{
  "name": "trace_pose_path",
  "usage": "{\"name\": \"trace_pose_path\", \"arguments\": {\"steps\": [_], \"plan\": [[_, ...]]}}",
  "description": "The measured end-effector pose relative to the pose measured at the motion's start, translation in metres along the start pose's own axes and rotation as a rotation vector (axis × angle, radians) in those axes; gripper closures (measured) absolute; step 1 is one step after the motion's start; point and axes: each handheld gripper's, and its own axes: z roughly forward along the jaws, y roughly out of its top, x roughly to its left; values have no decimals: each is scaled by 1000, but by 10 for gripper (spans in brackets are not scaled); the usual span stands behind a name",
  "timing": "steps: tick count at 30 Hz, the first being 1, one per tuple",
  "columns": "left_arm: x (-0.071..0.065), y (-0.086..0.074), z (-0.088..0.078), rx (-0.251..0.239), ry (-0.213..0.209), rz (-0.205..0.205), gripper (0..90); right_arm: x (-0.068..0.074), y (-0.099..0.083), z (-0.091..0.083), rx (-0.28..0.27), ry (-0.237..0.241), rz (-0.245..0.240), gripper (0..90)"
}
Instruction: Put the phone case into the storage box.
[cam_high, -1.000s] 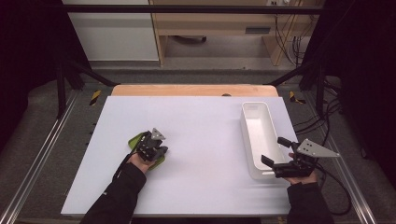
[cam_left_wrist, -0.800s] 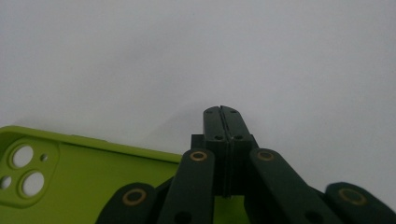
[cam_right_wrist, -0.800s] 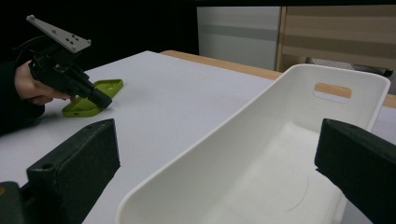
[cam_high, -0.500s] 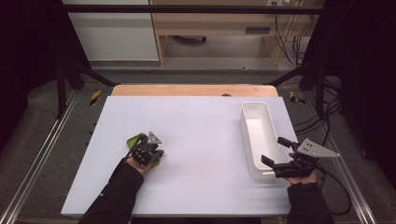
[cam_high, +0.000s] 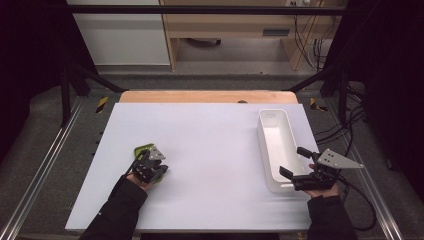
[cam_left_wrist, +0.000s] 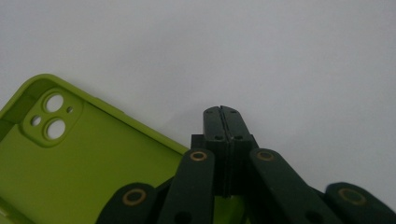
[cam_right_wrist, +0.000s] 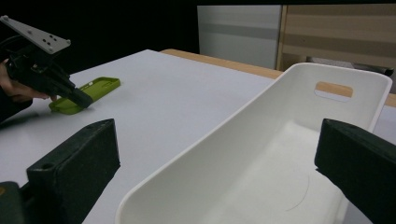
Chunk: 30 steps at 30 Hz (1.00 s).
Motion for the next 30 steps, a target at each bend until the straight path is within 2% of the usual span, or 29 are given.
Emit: {"name": "trace_pose_path", "arguments": {"steps": [3, 16, 30], "plan": [[0, -4, -3, 7, 12, 11, 900, 0, 0, 0, -1, 0, -1, 6], [4, -22, -17, 15, 27, -3, 900, 0, 0, 0, 2, -1, -3, 6], [18, -46, -35, 16, 62, -46, 900, 0, 0, 0, 1, -2, -3, 6]]}}
